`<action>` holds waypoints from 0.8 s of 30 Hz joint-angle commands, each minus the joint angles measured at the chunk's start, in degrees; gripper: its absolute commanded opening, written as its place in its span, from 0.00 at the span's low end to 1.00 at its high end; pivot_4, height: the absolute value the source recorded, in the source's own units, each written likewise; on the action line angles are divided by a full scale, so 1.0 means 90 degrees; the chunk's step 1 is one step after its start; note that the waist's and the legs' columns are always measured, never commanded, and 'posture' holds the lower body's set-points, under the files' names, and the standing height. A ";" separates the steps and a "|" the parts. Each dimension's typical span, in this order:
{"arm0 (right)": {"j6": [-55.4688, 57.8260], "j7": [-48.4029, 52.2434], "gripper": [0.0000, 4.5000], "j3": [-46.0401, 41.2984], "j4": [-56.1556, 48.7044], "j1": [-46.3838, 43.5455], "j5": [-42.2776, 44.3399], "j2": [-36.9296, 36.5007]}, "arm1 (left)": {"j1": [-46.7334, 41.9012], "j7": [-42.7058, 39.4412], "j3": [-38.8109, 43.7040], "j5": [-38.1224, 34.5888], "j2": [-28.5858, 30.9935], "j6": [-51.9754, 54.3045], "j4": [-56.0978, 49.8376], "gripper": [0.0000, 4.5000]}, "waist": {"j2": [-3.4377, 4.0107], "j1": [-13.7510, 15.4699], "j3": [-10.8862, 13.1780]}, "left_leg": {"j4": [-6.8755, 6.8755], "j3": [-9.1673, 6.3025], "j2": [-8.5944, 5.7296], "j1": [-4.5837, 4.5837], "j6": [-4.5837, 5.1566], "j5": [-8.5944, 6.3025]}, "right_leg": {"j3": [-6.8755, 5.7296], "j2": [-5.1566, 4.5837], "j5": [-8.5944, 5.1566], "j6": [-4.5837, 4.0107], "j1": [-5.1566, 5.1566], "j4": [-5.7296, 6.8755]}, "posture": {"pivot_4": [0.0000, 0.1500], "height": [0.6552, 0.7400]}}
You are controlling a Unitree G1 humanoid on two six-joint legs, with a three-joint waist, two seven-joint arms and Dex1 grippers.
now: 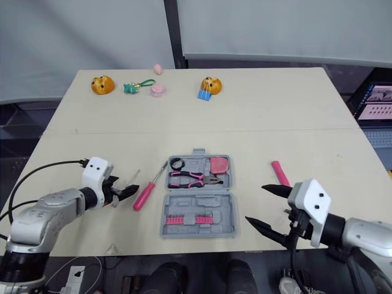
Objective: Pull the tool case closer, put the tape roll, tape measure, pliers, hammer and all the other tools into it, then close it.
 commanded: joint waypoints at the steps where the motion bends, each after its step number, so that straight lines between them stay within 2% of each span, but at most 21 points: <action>1: -0.0101 -0.0110 1.00 -0.0311 -0.0244 0.0074 0.0003 0.0085 | -0.0210 0.0030 -0.0104 0.0238 -0.0090 -0.0161 0.0166 0.99 | -0.0001 0.0003 0.0001 | 0.0000 0.0000 -0.0002 0.0000 0.0002 0.0002 | 0.0000 0.0000 0.0001 0.0001 0.0000 0.0000 | 1.00 0.67; 8: -0.0111 -0.0144 1.00 -0.0380 -0.0287 0.0195 -0.0052 0.0141 | -0.0392 -0.0064 -0.0248 0.0452 -0.0201 -0.0169 0.0455 0.99 | -0.0001 0.0006 0.0001 | 0.0000 0.0001 -0.0003 -0.0001 0.0002 0.0003 | 0.0000 -0.0001 0.0001 0.0003 0.0001 0.0003 | 1.00 0.67; 24: -0.0085 -0.0188 1.00 -0.0372 -0.0275 0.0197 -0.0122 0.0146 | -0.0051 -0.0107 -0.0038 0.0504 -0.0259 0.0186 0.0392 0.99 | 0.0000 -0.0015 0.0000 | 0.0000 0.0001 0.0000 0.0002 0.0001 0.0003 | 0.0002 0.0000 0.0001 0.0003 0.0000 -0.0001 | 1.00 0.67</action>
